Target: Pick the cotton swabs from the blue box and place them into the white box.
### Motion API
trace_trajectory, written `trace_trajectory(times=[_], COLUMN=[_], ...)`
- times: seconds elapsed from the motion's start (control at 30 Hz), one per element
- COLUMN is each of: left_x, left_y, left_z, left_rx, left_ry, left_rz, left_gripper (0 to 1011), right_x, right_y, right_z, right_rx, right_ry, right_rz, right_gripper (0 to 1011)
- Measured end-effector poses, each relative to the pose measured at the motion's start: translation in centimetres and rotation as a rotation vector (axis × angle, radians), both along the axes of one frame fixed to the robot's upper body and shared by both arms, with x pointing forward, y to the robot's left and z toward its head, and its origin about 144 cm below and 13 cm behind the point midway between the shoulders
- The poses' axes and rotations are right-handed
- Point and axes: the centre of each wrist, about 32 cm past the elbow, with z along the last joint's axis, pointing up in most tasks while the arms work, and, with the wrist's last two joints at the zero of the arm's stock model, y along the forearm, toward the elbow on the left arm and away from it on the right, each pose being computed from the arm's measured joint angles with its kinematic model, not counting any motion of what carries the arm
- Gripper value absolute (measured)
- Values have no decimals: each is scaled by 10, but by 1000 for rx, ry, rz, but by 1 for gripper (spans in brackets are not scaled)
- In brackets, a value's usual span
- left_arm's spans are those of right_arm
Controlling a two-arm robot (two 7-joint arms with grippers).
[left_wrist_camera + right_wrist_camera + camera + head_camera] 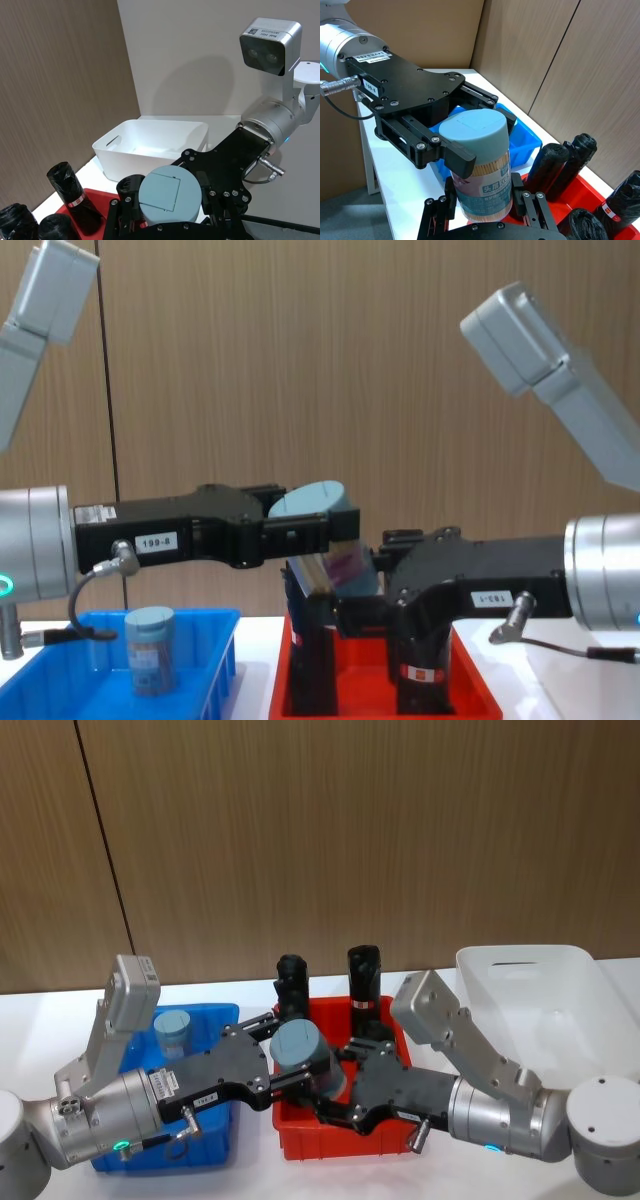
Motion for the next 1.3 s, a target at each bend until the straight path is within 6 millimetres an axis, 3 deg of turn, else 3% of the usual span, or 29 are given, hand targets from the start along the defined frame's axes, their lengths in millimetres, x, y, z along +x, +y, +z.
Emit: trace_trajectory(times=[0.27, 0.5, 0.67, 1.3], left_x=[0, 0, 0, 0], left_y=[0, 0, 0, 0], left_z=[0, 0, 0, 0], left_rx=[-1, 1, 1, 1], left_ry=[0, 0, 0, 0], left_rz=[0, 0, 0, 0], left_gripper=[679, 915, 1004, 1004], right_x=[0, -1, -1, 1], right_y=[-1, -1, -2, -20], right_z=[1, 1, 1, -3], right_rx=[2, 4, 7, 17], right_ry=[-2, -5, -5, 1], right_rz=[4, 7, 9, -56], right_gripper=[642, 644, 642, 642])
